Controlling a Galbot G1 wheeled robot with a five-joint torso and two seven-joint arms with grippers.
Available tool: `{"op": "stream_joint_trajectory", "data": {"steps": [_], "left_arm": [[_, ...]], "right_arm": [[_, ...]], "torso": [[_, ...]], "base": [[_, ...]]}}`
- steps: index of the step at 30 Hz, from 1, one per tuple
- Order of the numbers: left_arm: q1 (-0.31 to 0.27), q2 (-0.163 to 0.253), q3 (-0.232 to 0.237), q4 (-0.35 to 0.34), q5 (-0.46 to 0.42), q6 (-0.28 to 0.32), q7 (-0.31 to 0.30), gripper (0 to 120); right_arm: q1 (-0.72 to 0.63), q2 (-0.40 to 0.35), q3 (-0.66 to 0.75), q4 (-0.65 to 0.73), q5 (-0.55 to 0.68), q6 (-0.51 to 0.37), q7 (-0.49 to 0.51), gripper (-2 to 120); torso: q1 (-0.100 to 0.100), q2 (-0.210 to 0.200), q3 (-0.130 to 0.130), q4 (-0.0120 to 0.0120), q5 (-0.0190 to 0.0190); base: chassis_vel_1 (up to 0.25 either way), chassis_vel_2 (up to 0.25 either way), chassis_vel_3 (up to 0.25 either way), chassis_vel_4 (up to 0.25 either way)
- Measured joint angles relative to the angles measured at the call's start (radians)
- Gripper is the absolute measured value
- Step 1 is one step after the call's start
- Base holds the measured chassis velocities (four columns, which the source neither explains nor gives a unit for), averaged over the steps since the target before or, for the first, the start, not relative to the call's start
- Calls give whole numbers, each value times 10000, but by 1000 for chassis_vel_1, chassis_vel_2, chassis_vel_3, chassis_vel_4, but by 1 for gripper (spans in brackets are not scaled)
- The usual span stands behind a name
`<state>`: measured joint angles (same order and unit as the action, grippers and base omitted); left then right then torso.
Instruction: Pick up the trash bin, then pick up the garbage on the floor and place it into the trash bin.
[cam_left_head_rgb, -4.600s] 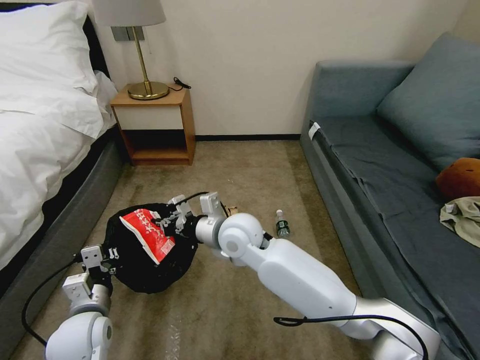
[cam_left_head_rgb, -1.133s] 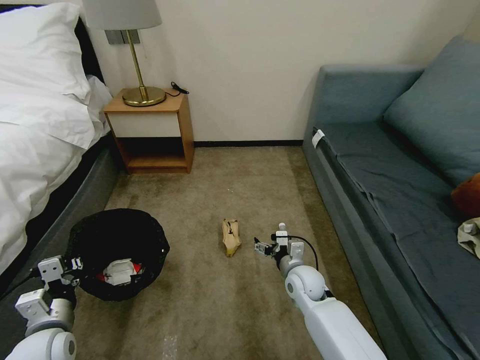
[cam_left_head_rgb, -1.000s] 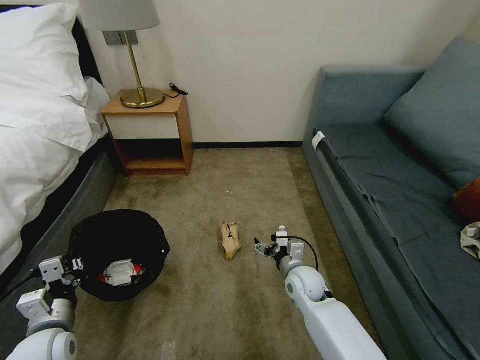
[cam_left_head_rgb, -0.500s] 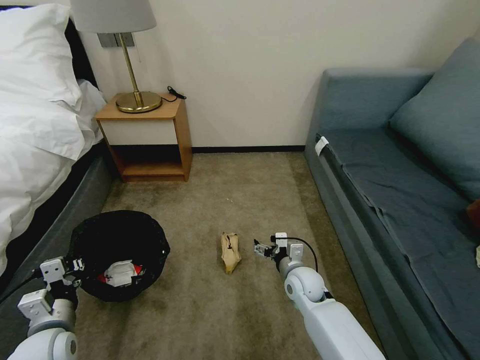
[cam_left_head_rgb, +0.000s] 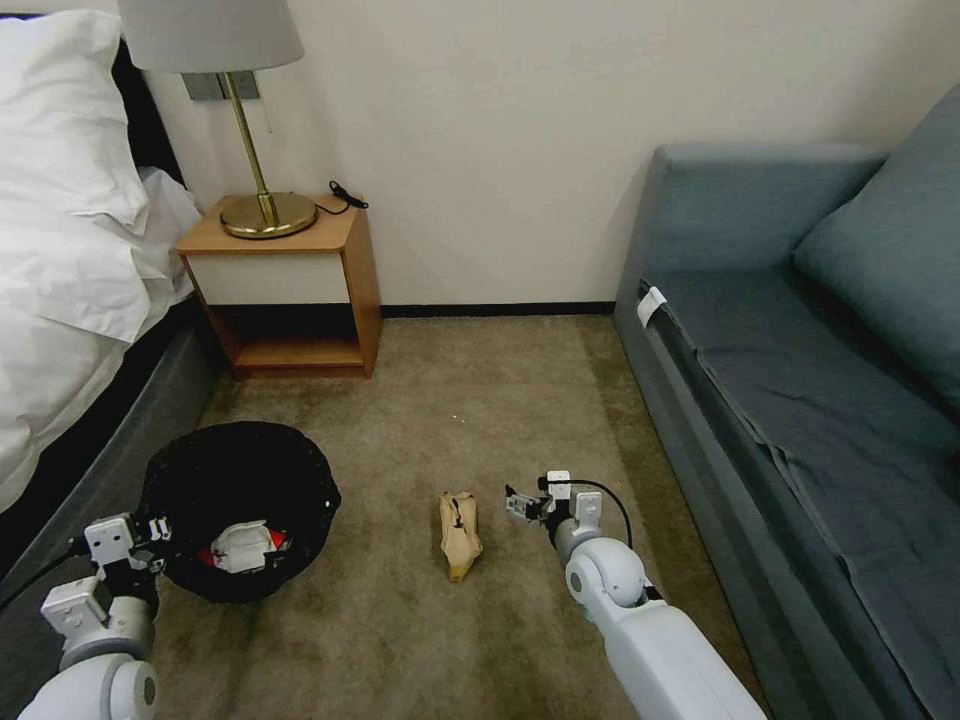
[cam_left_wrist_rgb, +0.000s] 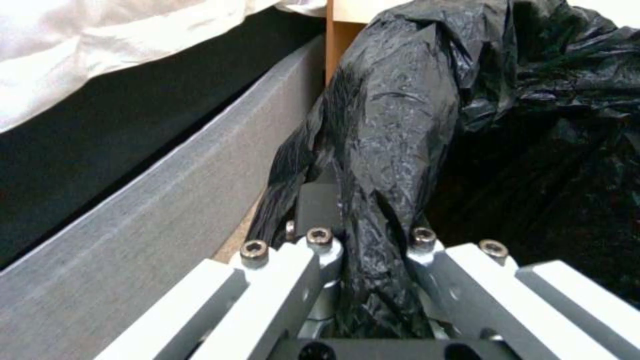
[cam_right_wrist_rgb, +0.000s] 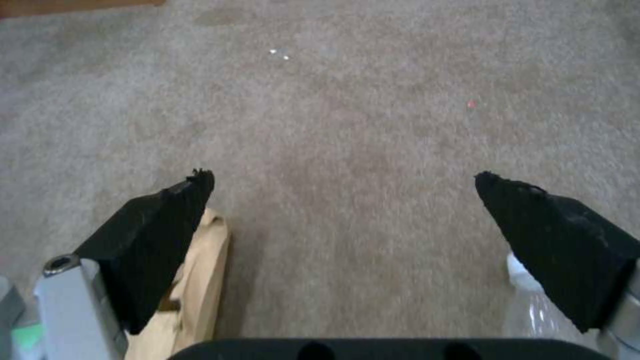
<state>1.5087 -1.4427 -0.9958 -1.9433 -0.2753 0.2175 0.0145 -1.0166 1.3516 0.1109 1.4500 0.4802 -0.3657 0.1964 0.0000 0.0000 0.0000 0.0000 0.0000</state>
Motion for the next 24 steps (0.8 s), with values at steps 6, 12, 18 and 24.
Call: {"op": "stream_joint_trajectory", "data": {"steps": [6,12,18,24], "left_arm": [[-35,-3,15,92,18,-18,20,4],[-72,10,12,247,34,-76,49,4],[-187,41,90,377,90,-93,55,4],[-293,51,265,509,299,-94,62,4]], "right_arm": [[57,-98,-131,-87,1,3,-8,100],[212,-239,-251,-308,12,3,-8,100],[537,-627,-826,-407,472,-231,301,100],[1202,-1470,-1767,-429,1309,-788,659,100]], "torso": [[0,0,0,0,0],[0,0,0,-1,0],[0,-1,0,0,2],[0,0,1,0,1]], "base": [[-85,82,79,-91],[-88,71,96,-86],[-69,87,83,-81],[-16,28,21,-20]]}}
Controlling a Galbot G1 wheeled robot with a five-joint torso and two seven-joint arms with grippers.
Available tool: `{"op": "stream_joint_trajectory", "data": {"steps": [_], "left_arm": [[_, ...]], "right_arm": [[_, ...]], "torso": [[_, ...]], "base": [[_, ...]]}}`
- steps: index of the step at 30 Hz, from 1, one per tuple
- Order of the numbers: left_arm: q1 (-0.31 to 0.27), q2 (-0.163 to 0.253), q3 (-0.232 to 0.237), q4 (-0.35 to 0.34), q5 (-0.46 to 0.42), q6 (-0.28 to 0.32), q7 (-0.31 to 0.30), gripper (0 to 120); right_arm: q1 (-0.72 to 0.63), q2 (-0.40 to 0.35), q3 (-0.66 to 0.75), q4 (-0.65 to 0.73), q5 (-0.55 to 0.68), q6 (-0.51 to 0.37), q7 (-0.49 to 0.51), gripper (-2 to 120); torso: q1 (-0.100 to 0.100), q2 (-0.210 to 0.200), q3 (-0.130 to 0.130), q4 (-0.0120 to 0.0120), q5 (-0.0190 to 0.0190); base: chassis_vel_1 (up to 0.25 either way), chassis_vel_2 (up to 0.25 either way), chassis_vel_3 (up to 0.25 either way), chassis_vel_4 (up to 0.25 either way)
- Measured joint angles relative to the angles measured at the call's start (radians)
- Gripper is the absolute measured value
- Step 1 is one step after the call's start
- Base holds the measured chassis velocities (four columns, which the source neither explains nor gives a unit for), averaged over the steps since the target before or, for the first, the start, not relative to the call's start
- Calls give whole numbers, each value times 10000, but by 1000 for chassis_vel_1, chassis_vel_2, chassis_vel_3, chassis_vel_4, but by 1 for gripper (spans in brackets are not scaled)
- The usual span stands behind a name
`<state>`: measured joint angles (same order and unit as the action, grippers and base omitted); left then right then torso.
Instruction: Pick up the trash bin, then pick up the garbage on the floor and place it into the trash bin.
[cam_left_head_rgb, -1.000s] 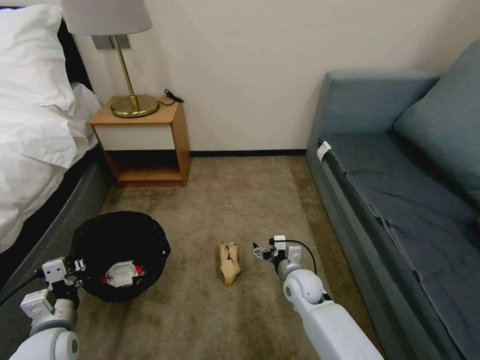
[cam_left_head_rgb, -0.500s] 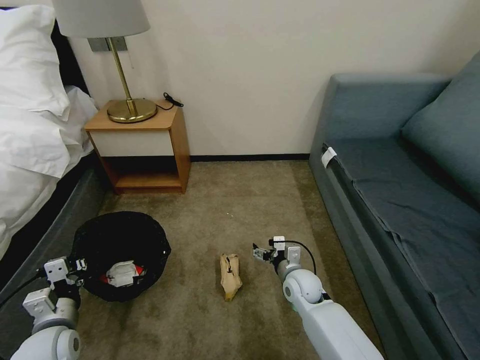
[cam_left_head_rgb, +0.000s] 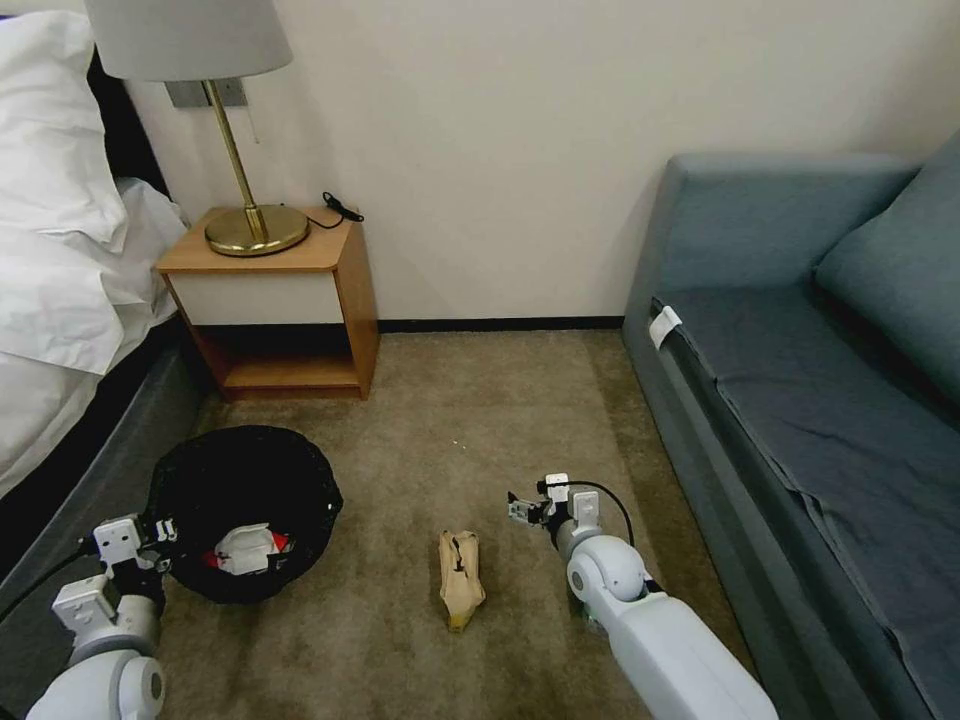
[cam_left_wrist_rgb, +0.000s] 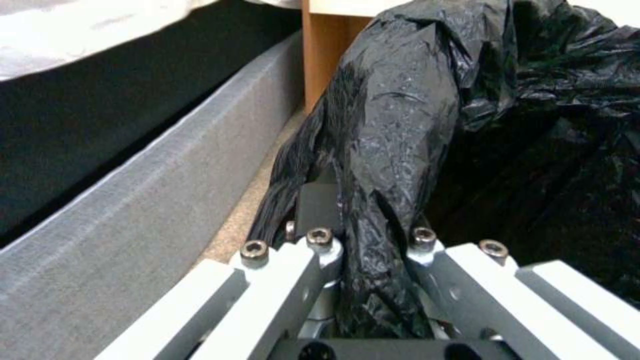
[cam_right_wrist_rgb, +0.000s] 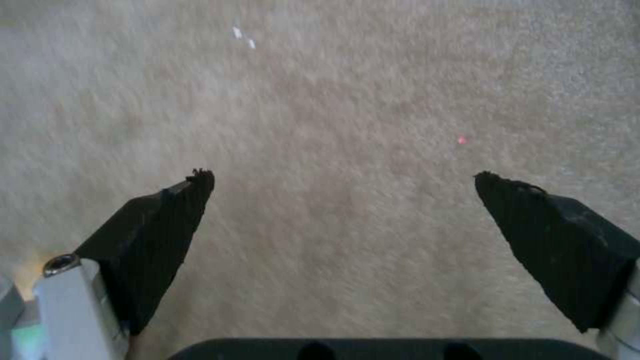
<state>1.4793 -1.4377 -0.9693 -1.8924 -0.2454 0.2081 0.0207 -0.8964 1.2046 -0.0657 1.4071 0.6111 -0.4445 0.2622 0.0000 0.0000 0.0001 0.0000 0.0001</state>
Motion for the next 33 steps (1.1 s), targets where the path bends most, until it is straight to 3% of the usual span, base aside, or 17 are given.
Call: {"op": "stream_joint_trajectory", "data": {"steps": [3,7,9,21,33], "left_arm": [[-41,22,152,31,141,0,56,4],[-88,52,164,31,175,0,85,4],[-170,151,81,31,192,0,114,4],[-569,292,18,545,595,-81,219,4],[-602,181,199,758,800,-188,269,4]], "right_arm": [[882,-655,-943,-198,927,-449,262,100],[1420,-885,-1438,-324,1413,-682,407,100],[2064,-1212,-2064,-421,2276,-1124,668,100],[2920,-1812,-3215,-398,4799,-2868,2168,100],[3022,-2131,-3518,-529,5222,-2970,2360,100]], "torso": [[0,0,0,-1,0],[0,0,0,0,-1],[0,-1,0,1,-1],[0,0,0,0,-1],[0,0,-1,0,-1]], "base": [[0,0,0,0],[0,0,0,0],[0,0,0,0],[0,0,0,0],[0,0,0,0]]}}
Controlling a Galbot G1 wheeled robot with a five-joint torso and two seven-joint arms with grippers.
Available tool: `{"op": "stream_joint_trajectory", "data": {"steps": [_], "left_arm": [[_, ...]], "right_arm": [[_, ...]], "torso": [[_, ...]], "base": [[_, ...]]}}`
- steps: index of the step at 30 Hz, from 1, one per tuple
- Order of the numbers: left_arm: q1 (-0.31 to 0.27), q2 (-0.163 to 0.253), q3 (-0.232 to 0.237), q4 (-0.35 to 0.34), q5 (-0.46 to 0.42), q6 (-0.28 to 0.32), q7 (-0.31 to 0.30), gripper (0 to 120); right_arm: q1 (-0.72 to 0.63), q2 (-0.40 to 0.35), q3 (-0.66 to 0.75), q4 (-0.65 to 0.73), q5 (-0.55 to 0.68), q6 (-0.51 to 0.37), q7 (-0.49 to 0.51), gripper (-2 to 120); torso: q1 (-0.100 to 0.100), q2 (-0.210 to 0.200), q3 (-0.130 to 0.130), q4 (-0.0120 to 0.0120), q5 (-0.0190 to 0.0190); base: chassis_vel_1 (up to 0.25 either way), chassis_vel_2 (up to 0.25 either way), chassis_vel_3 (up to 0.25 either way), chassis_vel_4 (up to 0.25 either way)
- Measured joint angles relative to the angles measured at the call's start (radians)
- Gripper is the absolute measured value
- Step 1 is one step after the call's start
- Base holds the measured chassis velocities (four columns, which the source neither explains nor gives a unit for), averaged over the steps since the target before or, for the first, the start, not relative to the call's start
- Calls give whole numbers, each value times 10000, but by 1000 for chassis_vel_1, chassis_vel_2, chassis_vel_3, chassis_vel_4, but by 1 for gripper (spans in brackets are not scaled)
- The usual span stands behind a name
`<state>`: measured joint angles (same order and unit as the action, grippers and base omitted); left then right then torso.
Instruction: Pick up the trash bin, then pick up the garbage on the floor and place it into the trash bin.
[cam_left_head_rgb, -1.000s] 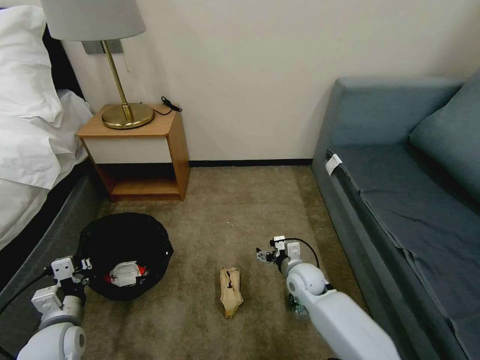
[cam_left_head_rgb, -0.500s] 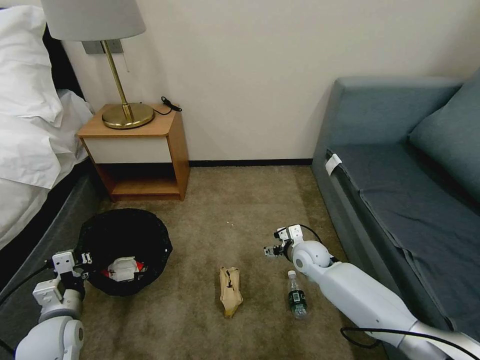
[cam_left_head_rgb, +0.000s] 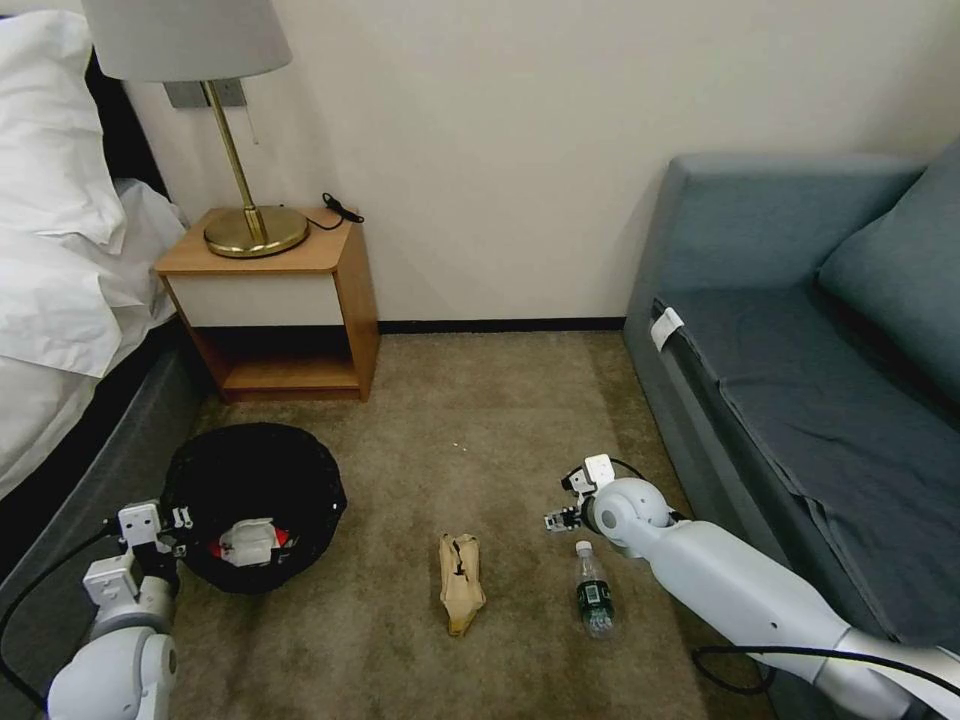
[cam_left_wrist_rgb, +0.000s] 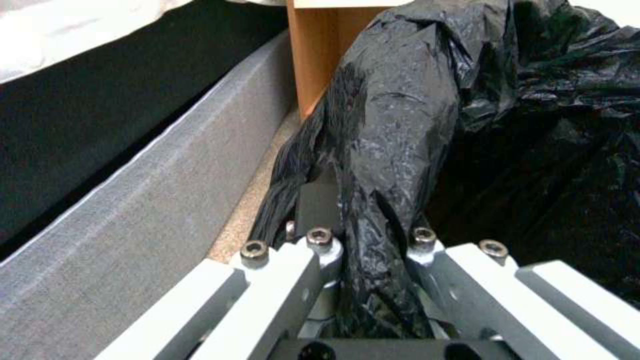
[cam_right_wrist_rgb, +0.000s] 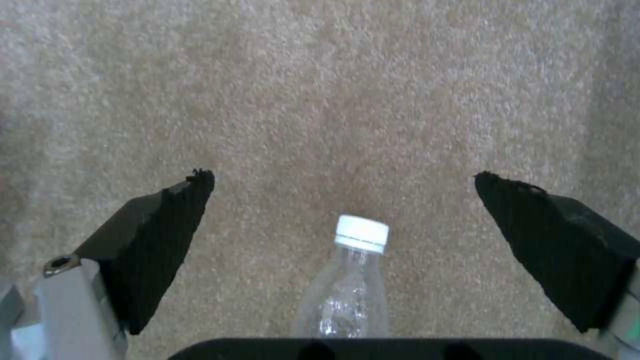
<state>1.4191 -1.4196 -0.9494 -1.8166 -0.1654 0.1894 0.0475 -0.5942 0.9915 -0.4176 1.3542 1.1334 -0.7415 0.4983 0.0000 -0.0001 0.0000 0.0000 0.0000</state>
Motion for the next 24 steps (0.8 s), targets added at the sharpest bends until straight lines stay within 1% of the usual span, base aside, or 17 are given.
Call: {"op": "stream_joint_trajectory", "data": {"steps": [2,10,15,24], "left_arm": [[-3,1,25,-12,2,-1,7,4],[88,7,47,-261,-48,16,30,4],[239,-53,78,-482,-51,25,46,4],[414,-90,117,-592,-34,12,67,4]], "right_arm": [[-108,-106,-57,133,229,4,13,100],[-630,-282,41,351,221,22,-3,100],[-1132,-320,366,396,-30,38,-88,100],[-1925,-281,685,305,-731,48,-409,100]], "torso": [[0,1,1,0,1],[0,0,0,-1,0],[0,0,0,-1,0],[0,1,0,-1,0]], "base": [[0,0,0,0],[0,0,0,0],[0,0,0,0],[0,0,0,0]]}}
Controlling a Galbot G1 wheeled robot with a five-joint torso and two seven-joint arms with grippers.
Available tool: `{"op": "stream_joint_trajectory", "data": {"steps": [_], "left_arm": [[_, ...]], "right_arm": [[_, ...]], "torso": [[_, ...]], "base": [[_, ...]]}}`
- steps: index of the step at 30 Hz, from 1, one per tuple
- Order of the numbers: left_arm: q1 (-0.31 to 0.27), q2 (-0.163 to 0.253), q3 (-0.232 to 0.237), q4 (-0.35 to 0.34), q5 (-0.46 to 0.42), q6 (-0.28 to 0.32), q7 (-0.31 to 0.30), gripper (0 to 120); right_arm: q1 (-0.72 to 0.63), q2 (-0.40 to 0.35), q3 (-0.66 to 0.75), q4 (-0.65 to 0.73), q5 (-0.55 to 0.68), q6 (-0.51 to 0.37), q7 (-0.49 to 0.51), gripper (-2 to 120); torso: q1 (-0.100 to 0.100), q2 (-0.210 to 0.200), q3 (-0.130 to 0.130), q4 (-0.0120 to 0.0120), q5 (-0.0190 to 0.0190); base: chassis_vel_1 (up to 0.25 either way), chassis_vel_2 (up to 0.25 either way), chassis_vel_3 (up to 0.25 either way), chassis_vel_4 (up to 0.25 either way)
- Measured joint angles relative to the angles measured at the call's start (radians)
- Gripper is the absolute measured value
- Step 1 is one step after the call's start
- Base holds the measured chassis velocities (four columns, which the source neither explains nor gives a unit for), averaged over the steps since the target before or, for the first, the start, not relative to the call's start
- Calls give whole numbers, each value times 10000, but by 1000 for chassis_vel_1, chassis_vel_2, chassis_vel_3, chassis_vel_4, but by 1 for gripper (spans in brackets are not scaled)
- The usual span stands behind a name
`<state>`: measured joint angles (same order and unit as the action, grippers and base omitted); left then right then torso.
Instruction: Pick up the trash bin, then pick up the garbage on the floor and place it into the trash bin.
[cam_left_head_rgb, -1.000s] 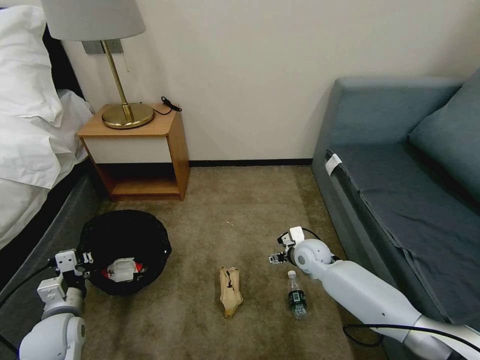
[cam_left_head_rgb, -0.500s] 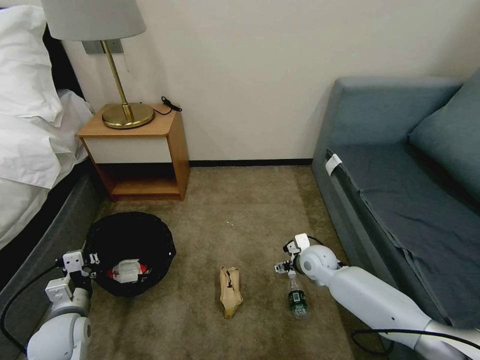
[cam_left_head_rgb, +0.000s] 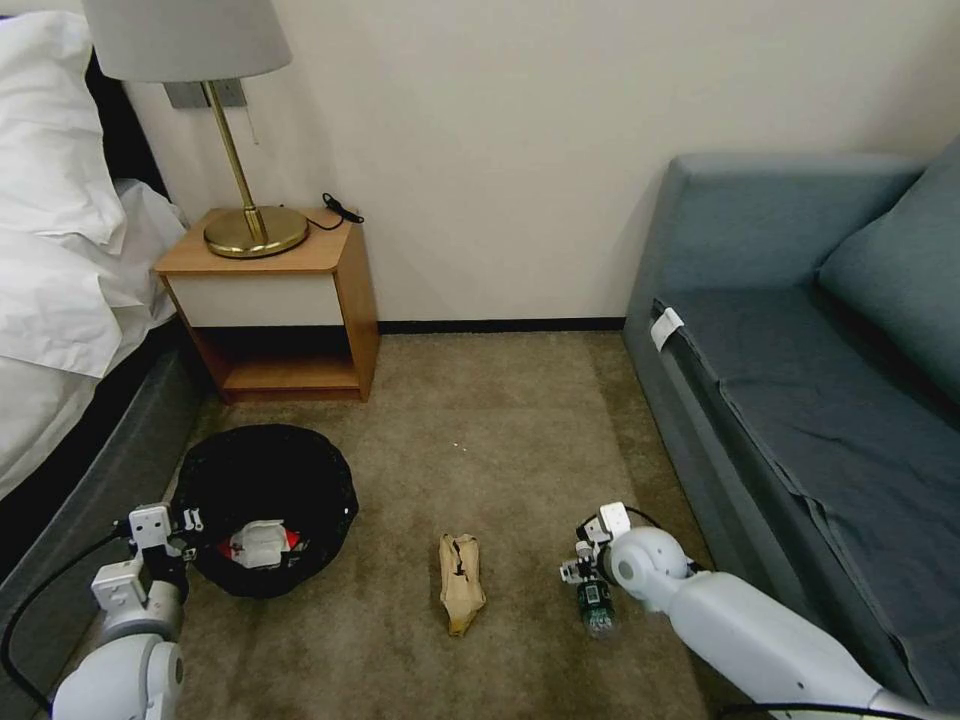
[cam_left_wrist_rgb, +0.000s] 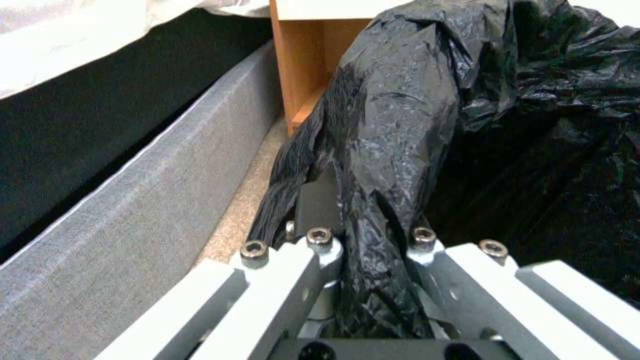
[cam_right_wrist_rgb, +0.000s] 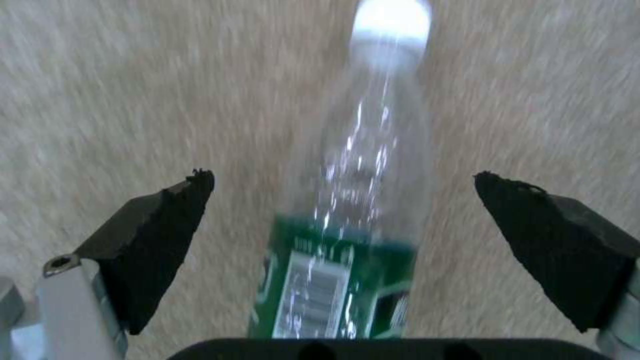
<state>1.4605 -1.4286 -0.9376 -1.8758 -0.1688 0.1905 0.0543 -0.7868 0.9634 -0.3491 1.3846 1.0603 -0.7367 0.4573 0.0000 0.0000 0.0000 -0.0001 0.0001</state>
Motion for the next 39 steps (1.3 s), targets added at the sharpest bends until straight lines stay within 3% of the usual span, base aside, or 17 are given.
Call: {"op": "stream_joint_trajectory", "data": {"steps": [13,16,19,21,25,28,39], "left_arm": [[88,-106,4,55,43,-125,60,4],[68,-110,-5,119,39,-128,64,4],[57,-108,-8,138,35,-128,65,4],[20,-95,-9,194,22,-130,67,4],[2,-91,-5,218,19,-129,68,4],[-32,-81,8,271,15,-130,75,4],[-47,-59,1,333,-7,-139,86,4]], "right_arm": [[-196,193,90,-657,-570,11,-751,98],[-230,223,109,-852,-655,12,-946,82],[-240,224,119,-889,-673,12,-989,79],[-268,230,146,-928,-711,15,-1084,65],[-287,248,163,-925,-721,16,-1117,57],[-320,266,186,-906,-724,21,-1158,41],[-322,271,200,-914,-864,31,-1211,22]], "torso": [[0,0,0,1,0],[0,0,0,1,0],[0,0,0,0,0],[0,0,0,1,-1],[0,1,-1,1,-2],[-1,1,-2,2,-1],[-1,1,-1,2,1]], "base": [[0,0,0,0],[0,0,0,0],[0,0,0,0],[0,0,0,0],[0,0,0,0],[0,0,0,0],[0,0,0,0]]}}
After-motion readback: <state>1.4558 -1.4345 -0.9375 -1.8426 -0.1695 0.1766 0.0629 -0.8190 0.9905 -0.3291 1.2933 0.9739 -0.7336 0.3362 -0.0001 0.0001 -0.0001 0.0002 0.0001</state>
